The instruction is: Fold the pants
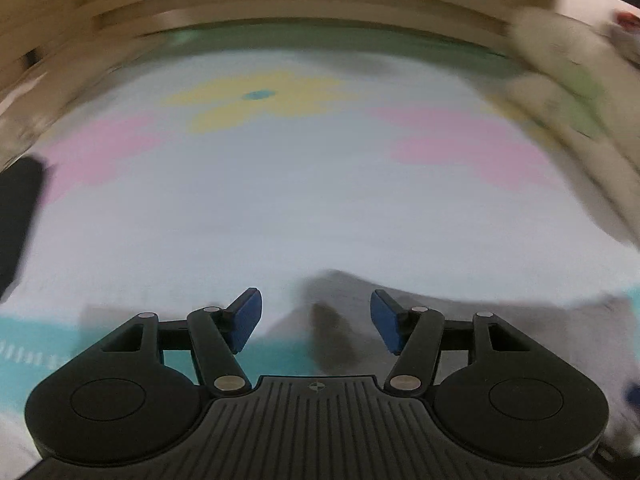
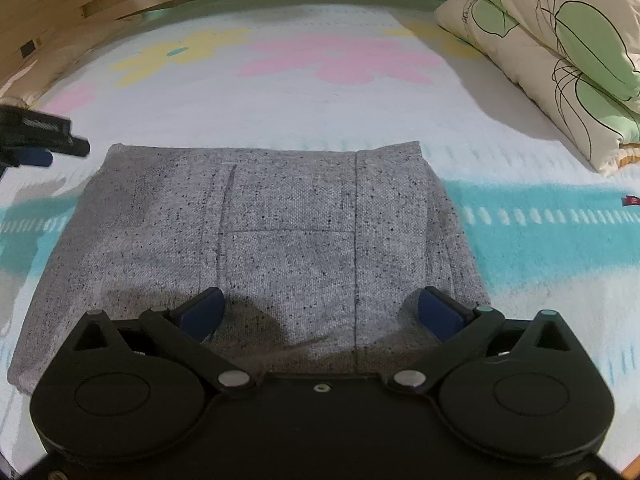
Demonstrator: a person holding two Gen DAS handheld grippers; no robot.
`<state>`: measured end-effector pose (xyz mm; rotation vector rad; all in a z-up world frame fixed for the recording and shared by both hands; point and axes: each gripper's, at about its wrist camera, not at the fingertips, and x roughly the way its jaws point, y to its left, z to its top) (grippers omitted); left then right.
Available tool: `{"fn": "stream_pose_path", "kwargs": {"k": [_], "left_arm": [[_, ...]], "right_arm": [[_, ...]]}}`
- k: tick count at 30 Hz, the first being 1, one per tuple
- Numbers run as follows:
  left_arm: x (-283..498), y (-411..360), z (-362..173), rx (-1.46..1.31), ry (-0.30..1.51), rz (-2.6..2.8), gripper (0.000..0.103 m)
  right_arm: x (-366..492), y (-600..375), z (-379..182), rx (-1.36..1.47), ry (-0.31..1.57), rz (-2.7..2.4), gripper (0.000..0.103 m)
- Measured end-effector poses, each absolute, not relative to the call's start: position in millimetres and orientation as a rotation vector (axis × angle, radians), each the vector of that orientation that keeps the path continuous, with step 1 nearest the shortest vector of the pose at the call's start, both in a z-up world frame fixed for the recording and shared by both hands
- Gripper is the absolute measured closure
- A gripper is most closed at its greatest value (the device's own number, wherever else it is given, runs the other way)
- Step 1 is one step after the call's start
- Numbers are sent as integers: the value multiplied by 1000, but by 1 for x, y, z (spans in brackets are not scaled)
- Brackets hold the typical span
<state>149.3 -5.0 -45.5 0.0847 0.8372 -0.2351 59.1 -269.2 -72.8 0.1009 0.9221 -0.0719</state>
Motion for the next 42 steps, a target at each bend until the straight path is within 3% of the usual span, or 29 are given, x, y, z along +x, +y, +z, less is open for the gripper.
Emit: {"fn": "stream_pose_path", "kwargs": {"k": [7, 15, 24, 26, 39, 42], "left_arm": [[126, -78, -77, 235, 908, -422, 44], [120, -86, -86, 263, 874, -408, 44], [73, -99, -68, 336, 768, -462, 45], [67, -106, -78, 340, 804, -487, 51], [19, -97, -80, 276, 758, -498, 53], [14, -91, -77, 233, 774, -509, 53]], "right_arm": [[60, -269, -70, 97, 942, -74, 1], [80, -301, -53, 135, 1103, 61, 1], [65, -367, -38, 657, 812, -9, 1], [71, -374, -45, 727, 837, -60, 1], [87, -336, -30, 352, 796, -57, 0], [95, -323, -43, 263, 870, -26, 1]]}}
